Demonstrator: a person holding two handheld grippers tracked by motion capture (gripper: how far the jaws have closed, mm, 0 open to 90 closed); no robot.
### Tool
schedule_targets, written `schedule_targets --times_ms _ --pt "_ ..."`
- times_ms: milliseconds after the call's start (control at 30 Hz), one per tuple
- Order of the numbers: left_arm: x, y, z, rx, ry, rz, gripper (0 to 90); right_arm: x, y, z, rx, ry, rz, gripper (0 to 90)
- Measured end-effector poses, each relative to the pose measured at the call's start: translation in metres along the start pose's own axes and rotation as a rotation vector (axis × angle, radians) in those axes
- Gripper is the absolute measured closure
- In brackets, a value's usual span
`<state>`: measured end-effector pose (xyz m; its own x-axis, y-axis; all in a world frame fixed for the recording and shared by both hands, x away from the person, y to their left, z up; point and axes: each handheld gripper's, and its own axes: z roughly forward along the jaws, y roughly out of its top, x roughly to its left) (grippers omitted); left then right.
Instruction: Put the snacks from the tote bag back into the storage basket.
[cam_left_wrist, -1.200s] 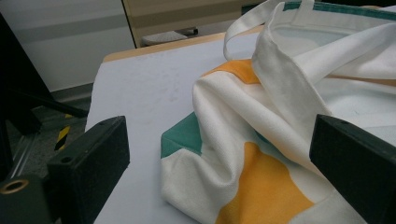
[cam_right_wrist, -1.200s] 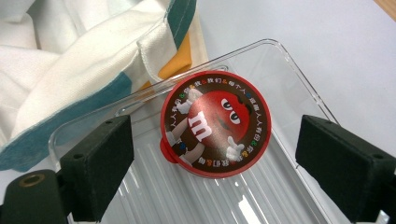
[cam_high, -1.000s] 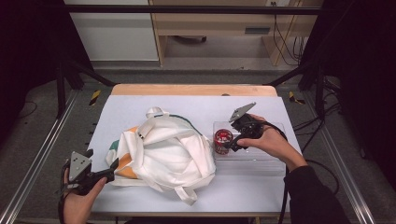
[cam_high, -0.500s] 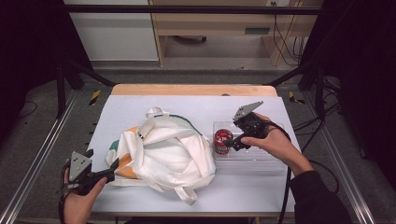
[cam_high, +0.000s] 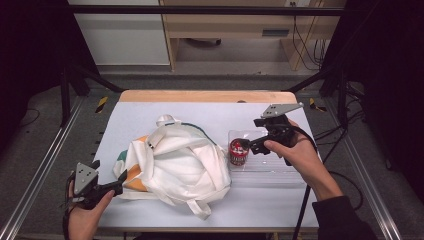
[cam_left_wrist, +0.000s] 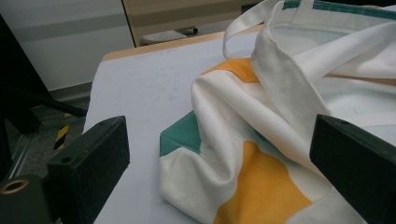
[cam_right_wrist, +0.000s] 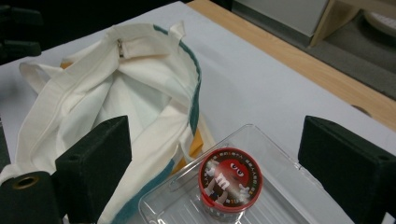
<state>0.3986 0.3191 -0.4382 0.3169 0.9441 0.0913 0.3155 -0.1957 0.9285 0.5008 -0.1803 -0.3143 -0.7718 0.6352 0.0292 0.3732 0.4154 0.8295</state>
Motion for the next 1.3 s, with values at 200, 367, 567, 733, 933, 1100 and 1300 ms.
schedule_targets --times_ms 200,367,567,733,933,1100,1300 --pt "0.000 0.000 0.000 -0.001 -0.002 0.000 4.6 0.004 0.007 -0.015 -0.036 -0.043 0.001 8.7" --pt "0.000 0.000 0.001 0.001 -0.002 0.001 4.6 0.006 0.005 -0.024 -0.049 -0.106 0.007 7.9" --pt "0.000 0.000 0.000 0.000 0.000 -0.001 4.6 0.007 -0.001 -0.032 -0.052 -0.204 0.036 6.6" --pt "0.000 0.000 0.000 0.000 -0.001 -0.001 4.6 0.004 -0.007 -0.043 -0.086 -0.262 0.078 6.4" --pt "0.001 0.000 0.000 -0.004 0.002 -0.004 4.6 0.001 -0.019 -0.057 -0.096 -0.304 0.094 6.8" --pt "0.001 0.000 0.000 -0.004 0.004 -0.007 4.6 -0.003 -0.033 -0.067 -0.093 -0.349 0.119 7.2" --pt "0.002 0.000 -0.001 -0.007 0.011 -0.011 4.6 -0.011 -0.053 -0.077 -0.080 -0.409 0.139 7.4"
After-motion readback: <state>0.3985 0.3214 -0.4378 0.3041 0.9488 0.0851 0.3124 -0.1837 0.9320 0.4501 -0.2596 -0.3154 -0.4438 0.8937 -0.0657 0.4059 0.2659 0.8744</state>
